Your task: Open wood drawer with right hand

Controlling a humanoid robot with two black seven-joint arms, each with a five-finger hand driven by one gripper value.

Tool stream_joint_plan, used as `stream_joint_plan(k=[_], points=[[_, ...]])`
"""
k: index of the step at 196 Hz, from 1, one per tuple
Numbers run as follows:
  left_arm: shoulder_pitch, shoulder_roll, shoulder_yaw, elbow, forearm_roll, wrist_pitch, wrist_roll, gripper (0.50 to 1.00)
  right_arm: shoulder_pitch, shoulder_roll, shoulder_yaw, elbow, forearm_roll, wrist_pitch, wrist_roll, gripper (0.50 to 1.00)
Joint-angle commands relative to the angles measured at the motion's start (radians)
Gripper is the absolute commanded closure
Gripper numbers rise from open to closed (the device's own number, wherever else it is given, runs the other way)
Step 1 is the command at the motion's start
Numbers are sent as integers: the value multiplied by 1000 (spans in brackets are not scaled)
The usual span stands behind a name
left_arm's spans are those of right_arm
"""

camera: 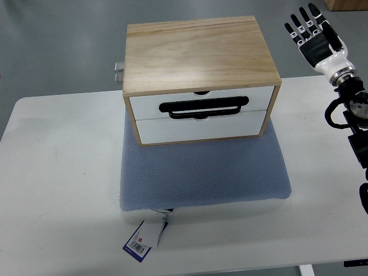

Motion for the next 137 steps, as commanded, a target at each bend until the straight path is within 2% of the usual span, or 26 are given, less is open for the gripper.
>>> stream_joint_plan(k=[1, 35, 63, 84, 102, 112, 113, 137], points=[[0, 0, 0, 0, 0, 0, 0, 500, 0, 0, -2, 0, 0, 0, 0, 556], [0, 0, -2, -2, -9, 9, 0, 500, 1, 0, -2, 0, -2, -2, -3, 556], [0, 0, -3, -5, -4, 9, -1, 500, 27, -46, -12, 1, -52, -3, -11, 556], [0, 0, -3, -9, -1, 6, -1, 500, 110, -109, -133, 14, -183, 0, -18, 556], [0, 0, -2, -9, 0, 0, 0, 500, 224, -213, -291, 60, -301, -2, -50, 556], [0, 0, -2, -9, 0, 0, 0, 500, 224, -213, -291, 60, -301, -2, -50, 556], [-2, 0, -2, -9, 0, -5, 0, 500, 294, -268, -383, 105, -348, -2, -73, 556], [-2, 0, -3, -9, 0, -8, 0, 500, 498, -394, -626, 244, -446, 12, -132, 556]])
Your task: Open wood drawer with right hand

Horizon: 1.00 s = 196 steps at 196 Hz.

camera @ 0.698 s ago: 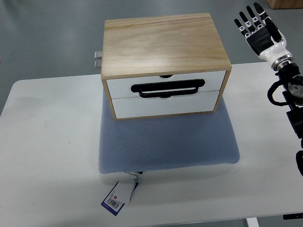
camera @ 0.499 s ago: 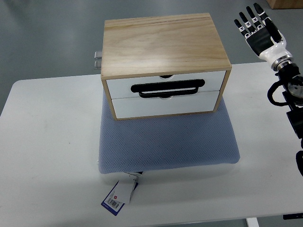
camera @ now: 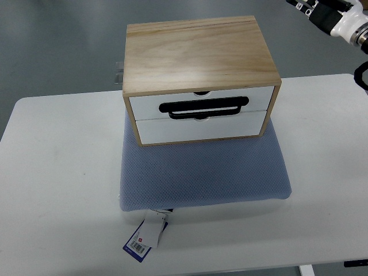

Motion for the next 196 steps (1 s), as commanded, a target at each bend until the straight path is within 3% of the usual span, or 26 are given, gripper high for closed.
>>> stream_joint_plan(k=[1, 19, 29, 30, 32, 45, 46, 59, 69, 70, 74, 84, 85, 110, 130, 156, 169, 196], points=[[-1, 0, -1, 0, 0, -3, 1, 500, 168, -105, -206, 115, -89, 9, -50, 556], [-1, 0, -1, -1, 0, -3, 1, 500, 380, -170, -452, 251, -167, 17, -126, 556], [-1, 0, -1, -1, 0, -3, 1, 500, 380, -170, -452, 251, -167, 17, -126, 556], [-1, 0, -1, -1, 0, -3, 1, 500, 518, -182, -606, 312, -170, 24, -192, 556], [-1, 0, -1, -1, 0, -3, 1, 500, 549, -182, -638, 325, -170, 24, -209, 556], [-1, 0, -1, -1, 0, -3, 1, 500, 573, -182, -666, 336, -169, 24, -224, 556], [-1, 0, -1, -1, 0, -5, 1, 500, 698, -171, -786, 386, -167, 21, -308, 556], [-1, 0, -1, 0, 0, -3, 1, 500, 803, -153, -877, 445, -157, 11, -395, 556], [-1, 0, -1, 0, 0, -3, 1, 500, 803, -153, -877, 445, -157, 11, -395, 556], [-1, 0, -1, 0, 0, -3, 1, 500, 864, -123, -920, 493, -131, 5, -457, 558], [-1, 0, -1, 0, 0, -5, 1, 500, 882, -113, -931, 518, -115, 3, -482, 558], [-1, 0, -1, 0, 0, -5, 1, 500, 882, -113, -931, 518, -115, 3, -482, 558], [-1, 0, -1, 0, 0, -5, -1, 500, 915, -99, -954, 582, -70, -9, -486, 560], [-1, 0, 1, 2, 0, -5, -1, 500, 968, -56, -1040, 735, 81, -118, -486, 560], [-1, 0, 1, 2, 0, -5, -1, 500, 980, 10, -1091, 799, 221, -305, -486, 560], [-1, 0, 1, 3, -1, -5, -1, 500, 923, 103, -1095, 805, 304, -540, -486, 560], [-1, 0, 1, 5, -1, -5, -1, 500, 886, 131, -1095, 813, 304, -580, -486, 560], [-1, 0, 1, 8, -1, -5, 1, 500, 825, 149, -1095, 814, 304, -580, -486, 560]])
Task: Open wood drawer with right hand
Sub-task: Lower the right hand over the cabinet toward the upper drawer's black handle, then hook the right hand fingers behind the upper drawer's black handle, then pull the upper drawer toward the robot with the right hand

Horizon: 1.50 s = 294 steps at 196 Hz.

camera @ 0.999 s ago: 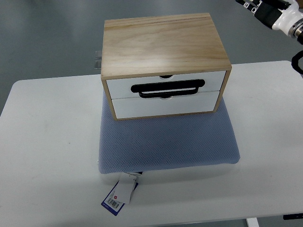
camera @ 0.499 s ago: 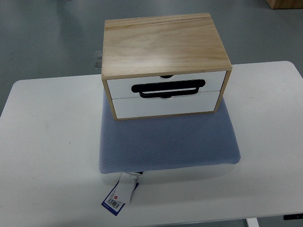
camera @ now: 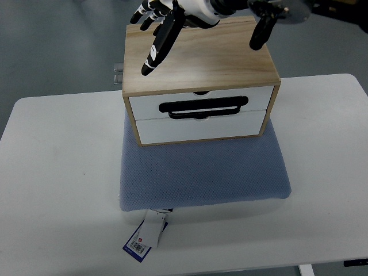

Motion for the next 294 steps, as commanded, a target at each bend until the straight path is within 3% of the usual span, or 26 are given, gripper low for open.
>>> stream_joint_plan(k=[1, 80, 165, 235, 294], points=[[0, 0, 0, 2, 0, 0, 0, 500, -49, 16, 0, 2, 1, -9, 0, 558], [0, 0, 0, 5, 0, 0, 0, 500, -132, 22, -2, 3, -14, 16, 0, 558], [0, 0, 2, 5, -2, 0, 0, 500, -163, -41, -77, 25, -148, 240, 0, 560], [0, 0, 2, 5, 0, 0, 2, 500, -206, -82, -120, 23, -269, 300, 0, 560], [0, 0, 2, 5, 0, 0, 2, 500, -238, -85, -121, 19, -293, 303, 0, 560]])
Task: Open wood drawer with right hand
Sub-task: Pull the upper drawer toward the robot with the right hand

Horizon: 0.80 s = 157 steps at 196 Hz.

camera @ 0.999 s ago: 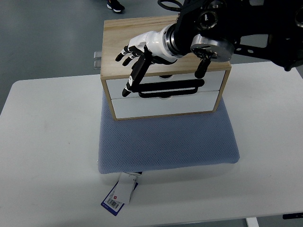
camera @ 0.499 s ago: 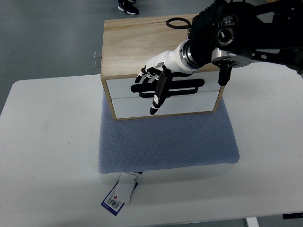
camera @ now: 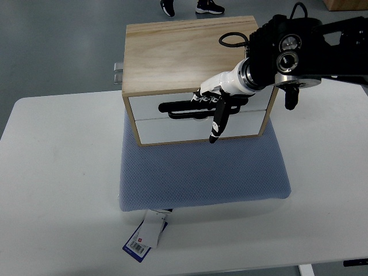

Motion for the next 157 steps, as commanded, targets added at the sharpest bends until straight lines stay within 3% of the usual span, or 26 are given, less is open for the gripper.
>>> stream_joint_plan(k=[1, 52, 116, 157], points=[[0, 0, 0, 0, 0, 0, 1, 500, -12, 0, 0, -2, -11, 0, 0, 560], [0, 0, 1, 0, -2, 1, -1, 500, -18, 6, 1, -3, -8, 29, 0, 560], [0, 0, 0, 1, -2, 0, -1, 500, -9, -8, 15, 7, 17, 167, 0, 560], [0, 0, 1, 1, -2, 1, 1, 500, -7, -26, 35, 44, 43, 189, 0, 560]])
